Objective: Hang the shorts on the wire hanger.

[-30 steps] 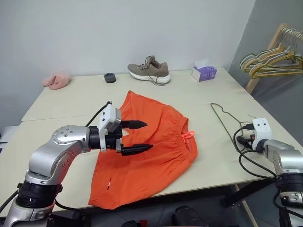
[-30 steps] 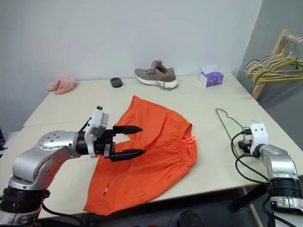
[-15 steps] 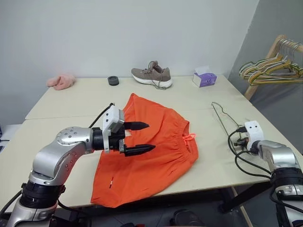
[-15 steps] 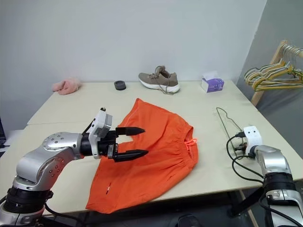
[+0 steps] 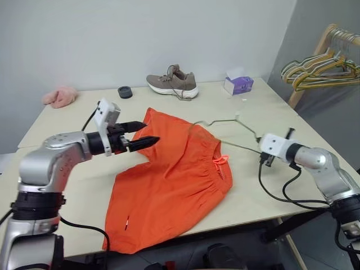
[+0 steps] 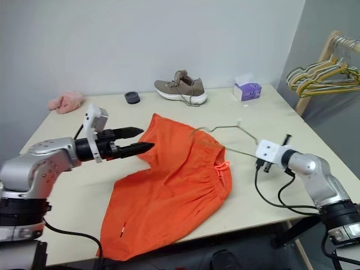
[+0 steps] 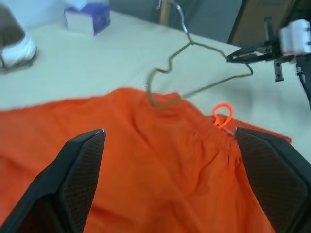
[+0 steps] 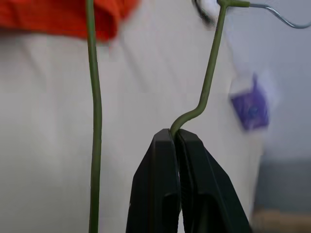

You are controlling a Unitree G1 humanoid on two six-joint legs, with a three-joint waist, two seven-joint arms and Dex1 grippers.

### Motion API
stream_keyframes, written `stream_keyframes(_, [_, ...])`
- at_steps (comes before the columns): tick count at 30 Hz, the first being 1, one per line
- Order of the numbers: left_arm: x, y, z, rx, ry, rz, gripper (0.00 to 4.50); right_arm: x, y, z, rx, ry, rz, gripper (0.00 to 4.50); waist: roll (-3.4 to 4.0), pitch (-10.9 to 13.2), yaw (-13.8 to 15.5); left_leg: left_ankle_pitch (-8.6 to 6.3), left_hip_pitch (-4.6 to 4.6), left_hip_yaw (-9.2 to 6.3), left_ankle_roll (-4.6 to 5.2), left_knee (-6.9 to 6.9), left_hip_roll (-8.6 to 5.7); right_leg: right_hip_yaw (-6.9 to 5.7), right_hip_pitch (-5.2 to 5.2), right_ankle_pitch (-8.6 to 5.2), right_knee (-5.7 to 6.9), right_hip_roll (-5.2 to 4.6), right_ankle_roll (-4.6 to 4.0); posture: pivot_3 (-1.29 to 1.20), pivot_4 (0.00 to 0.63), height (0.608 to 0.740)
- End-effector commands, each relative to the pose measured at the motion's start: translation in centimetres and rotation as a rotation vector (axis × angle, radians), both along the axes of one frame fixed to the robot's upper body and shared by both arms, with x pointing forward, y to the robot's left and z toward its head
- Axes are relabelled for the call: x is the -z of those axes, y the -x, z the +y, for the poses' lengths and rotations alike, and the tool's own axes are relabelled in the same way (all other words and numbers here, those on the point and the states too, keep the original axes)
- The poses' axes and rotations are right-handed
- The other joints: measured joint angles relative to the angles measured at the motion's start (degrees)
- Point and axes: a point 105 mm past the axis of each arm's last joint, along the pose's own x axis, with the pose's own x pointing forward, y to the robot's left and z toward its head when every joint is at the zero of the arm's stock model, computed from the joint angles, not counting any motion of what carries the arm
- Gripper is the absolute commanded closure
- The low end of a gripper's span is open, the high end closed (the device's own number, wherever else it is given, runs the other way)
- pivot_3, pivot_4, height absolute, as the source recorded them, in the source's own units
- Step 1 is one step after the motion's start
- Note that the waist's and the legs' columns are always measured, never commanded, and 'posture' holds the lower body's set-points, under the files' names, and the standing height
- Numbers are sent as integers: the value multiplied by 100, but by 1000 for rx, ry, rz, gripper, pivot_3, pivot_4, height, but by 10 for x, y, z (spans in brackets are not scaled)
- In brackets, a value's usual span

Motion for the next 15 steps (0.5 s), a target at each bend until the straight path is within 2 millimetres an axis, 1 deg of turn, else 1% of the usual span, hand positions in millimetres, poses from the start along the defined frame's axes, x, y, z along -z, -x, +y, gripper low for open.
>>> stream_keyframes(1, [-6, 5, 3, 41, 8, 30, 0, -28, 3, 23, -163, 87, -167, 4481, 0, 1, -15, 0, -2, -1, 0, 0, -2, -2, 0, 1, -2, -3, -1, -300, 0, 740])
stream_keyframes(2, [-3, 8, 2, 64, 1, 52, 0, -31, 4, 29, -201, 102, -194, 4481, -2, 2, -17, 0, -2, -2, 0, 1, -4, -2, 1, 2, -1, -5, -3, -301, 0, 740])
stream_keyframes(5, [11, 33, -10, 229, -40, 147, 0, -43, 8, 51, -319, 137, -275, 4481, 3, 5, -25, 0, -3, -11, 0, 2, -3, 0, 2, 10, 1, -6, -17, -303, 0, 740])
stream_keyframes(6, [15, 38, -13, 259, -51, 165, 0, -46, 10, 56, -345, 137, -294, 4481, 5, 6, -26, 0, -1, -11, 0, 0, -3, 0, 2, 11, 3, -6, -20, -303, 0, 740])
stream_keyframes(9, [20, 41, -17, 296, -71, 169, 0, -53, 14, 67, -400, 125, -323, 4481, 5, 7, -21, 1, 0, -17, -1, 1, -1, -7, 4, 13, 8, -5, -24, -303, 0, 740])
stream_keyframes(12, [24, 43, -21, 328, -78, 177, 0, -56, 17, 73, -431, 114, -336, 4481, 5, 6, -12, 1, 1, -25, -1, 5, -2, -14, 11, 13, 9, -5, -24, -303, 0, 740])
stream_keyframes(15, [32, 44, -27, 354, -89, 180, 0, -60, 20, 83, -461, 83, -344, 4481, 5, 6, -18, 2, 3, -24, -1, 7, -4, -12, 14, 14, 9, -5, -25, -310, 0, 740])
